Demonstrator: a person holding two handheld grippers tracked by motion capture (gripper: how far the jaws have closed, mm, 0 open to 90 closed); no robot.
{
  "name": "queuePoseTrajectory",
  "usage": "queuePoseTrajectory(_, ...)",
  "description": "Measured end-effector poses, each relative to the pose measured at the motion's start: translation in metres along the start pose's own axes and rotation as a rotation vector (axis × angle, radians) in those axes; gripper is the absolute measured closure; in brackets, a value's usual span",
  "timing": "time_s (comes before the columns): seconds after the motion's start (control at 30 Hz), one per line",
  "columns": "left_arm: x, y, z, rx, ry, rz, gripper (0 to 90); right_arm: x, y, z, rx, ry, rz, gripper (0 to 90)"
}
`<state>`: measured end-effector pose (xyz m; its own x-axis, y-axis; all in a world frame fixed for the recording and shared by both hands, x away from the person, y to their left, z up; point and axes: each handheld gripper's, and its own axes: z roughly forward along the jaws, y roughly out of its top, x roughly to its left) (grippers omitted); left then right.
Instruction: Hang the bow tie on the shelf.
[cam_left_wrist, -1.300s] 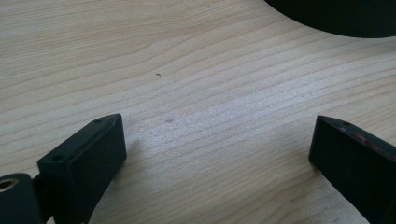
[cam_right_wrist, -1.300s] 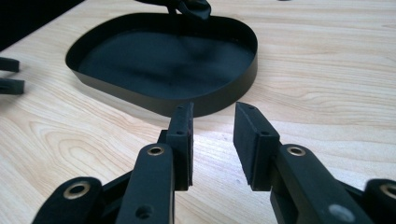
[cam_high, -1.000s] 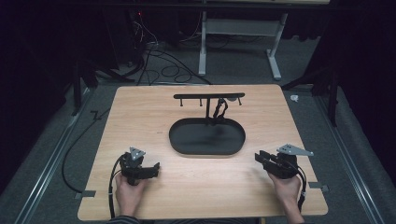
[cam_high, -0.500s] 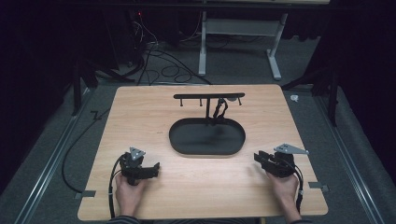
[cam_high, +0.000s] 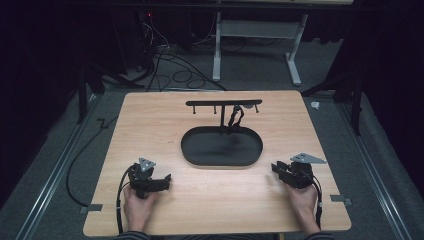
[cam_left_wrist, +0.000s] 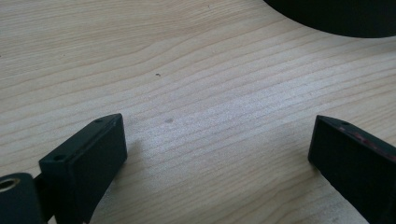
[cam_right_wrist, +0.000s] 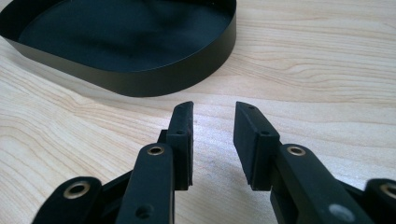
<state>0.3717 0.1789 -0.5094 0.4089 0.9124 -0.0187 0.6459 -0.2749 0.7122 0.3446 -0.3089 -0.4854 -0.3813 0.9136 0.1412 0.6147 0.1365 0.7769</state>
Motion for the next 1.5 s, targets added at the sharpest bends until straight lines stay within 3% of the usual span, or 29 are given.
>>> queuePoseTrajectory(0.63, 0.000, 0.000, 0.000, 0.001, -0.002, 0.003, 5.1, -0.001, -0.002, 0.007, 0.024, -0.045, -0.020, 69.0)
queuePoseTrajectory(0.8, 0.000, 0.000, 0.000, 0.001, -0.002, 0.002, 5.1, 0.003, -0.003, 0.010, 0.049, -0.071, -0.056, 66.8)
queuePoseTrajectory(0.97, 0.000, 0.000, 0.000, 0.000, -0.003, 0.001, 5.3, 0.005, -0.008, 0.017, 0.066, -0.099, -0.089, 61.5)
queuePoseTrajectory(1.07, 0.000, 0.000, 0.000, 0.001, -0.002, 0.001, 5.3, 0.008, -0.008, 0.018, 0.071, -0.121, -0.112, 51.4)
queuePoseTrajectory(1.17, 0.000, 0.000, 0.000, 0.000, -0.003, 0.001, 5.3, 0.008, -0.008, 0.018, 0.077, -0.105, -0.114, 47.8)
queuePoseTrajectory(1.5, 0.000, 0.000, 0.000, 0.000, -0.002, 0.001, 5.4, 0.008, -0.008, 0.018, 0.078, -0.102, -0.115, 47.6)
